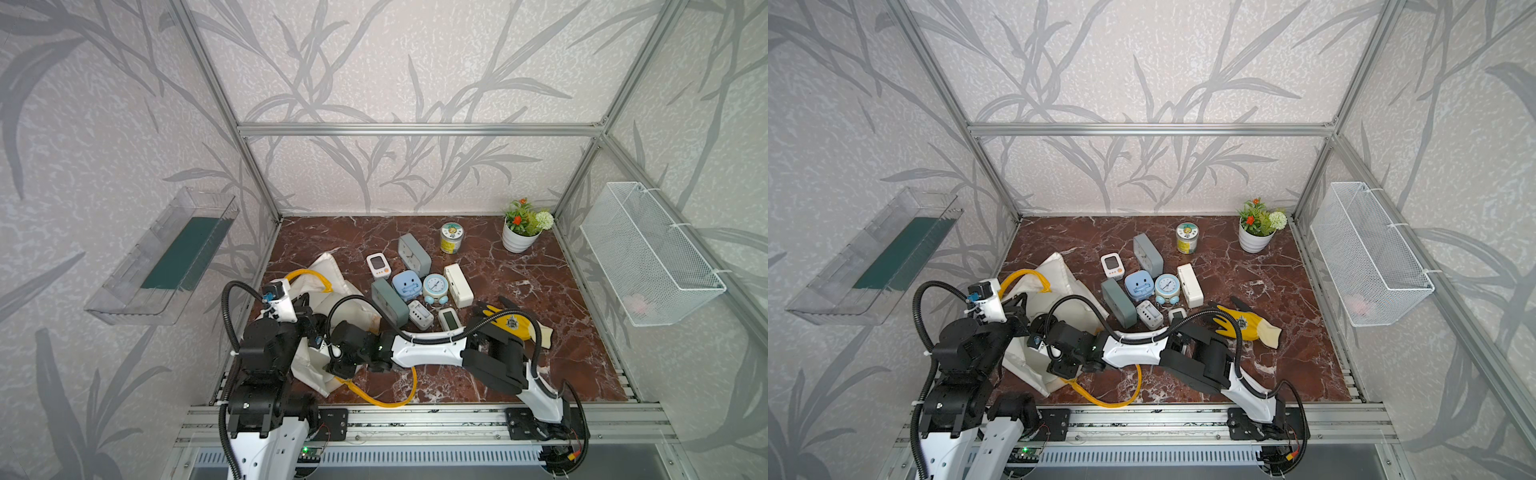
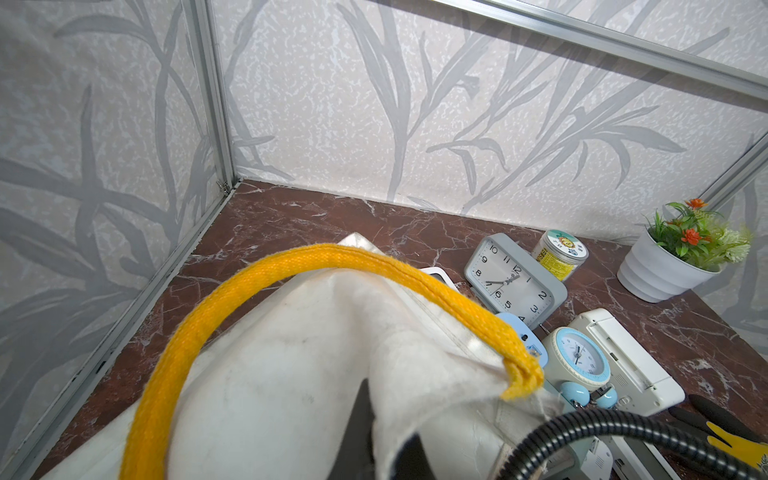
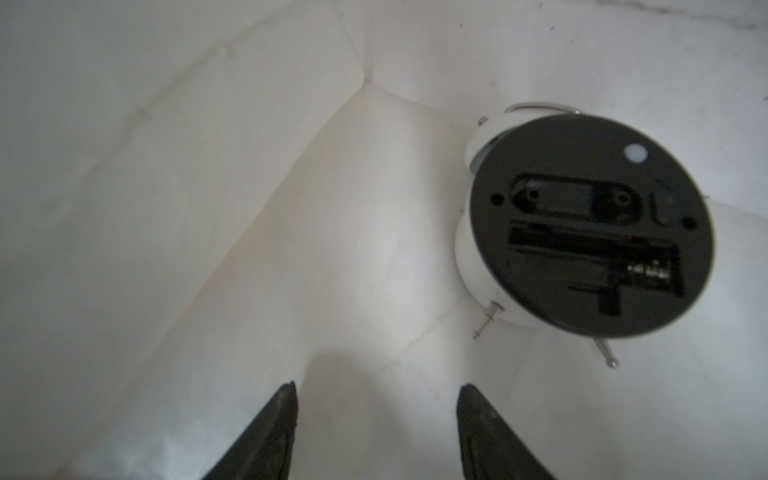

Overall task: Take the alarm clock out of the canvas bag
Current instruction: Pick up the alarm from the canvas bag.

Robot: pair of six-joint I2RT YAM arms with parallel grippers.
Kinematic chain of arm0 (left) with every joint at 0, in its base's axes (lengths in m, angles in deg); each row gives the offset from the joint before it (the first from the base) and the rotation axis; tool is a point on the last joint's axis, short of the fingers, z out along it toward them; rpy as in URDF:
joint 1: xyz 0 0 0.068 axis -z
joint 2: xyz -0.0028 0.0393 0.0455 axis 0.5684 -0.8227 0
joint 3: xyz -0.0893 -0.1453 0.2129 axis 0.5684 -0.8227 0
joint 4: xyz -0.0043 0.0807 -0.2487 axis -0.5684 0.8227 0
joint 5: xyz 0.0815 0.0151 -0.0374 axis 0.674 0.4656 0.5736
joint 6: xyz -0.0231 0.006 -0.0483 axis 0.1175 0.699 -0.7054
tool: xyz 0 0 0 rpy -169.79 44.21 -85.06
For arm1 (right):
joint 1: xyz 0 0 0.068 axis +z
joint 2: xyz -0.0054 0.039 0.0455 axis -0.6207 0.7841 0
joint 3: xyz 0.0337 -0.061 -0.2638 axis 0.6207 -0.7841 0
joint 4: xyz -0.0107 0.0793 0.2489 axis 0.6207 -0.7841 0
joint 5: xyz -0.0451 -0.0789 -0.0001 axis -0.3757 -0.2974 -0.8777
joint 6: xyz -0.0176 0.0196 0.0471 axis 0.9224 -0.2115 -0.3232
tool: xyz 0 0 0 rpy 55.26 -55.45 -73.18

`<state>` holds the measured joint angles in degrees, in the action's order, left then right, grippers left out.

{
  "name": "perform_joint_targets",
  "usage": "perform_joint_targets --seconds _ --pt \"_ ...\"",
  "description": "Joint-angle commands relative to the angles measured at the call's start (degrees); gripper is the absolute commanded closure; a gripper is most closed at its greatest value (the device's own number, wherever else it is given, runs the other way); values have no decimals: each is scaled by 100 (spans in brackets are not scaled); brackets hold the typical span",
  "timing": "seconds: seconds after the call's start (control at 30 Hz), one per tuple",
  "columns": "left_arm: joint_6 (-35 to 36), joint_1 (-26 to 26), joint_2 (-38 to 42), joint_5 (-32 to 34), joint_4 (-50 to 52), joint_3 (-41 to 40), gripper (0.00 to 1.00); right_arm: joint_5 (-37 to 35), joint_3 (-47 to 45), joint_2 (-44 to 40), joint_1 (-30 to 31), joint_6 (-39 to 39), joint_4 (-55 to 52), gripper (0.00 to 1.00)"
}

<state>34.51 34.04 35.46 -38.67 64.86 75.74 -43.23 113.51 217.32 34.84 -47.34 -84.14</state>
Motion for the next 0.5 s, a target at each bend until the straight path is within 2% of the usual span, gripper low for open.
perform_joint_targets --seconds 0.0,0.3,0.47 --pt "-43 -18 89 -116 -318 157 100 -107 451 252 -95 -111 -496 39" --pt "10 -11 84 -118 -269 196 100 -400 1163 719 -237 -497 -911 40" --pt "37 -10 82 -105 -254 213 100 -368 1265 798 -342 -680 -942 50"
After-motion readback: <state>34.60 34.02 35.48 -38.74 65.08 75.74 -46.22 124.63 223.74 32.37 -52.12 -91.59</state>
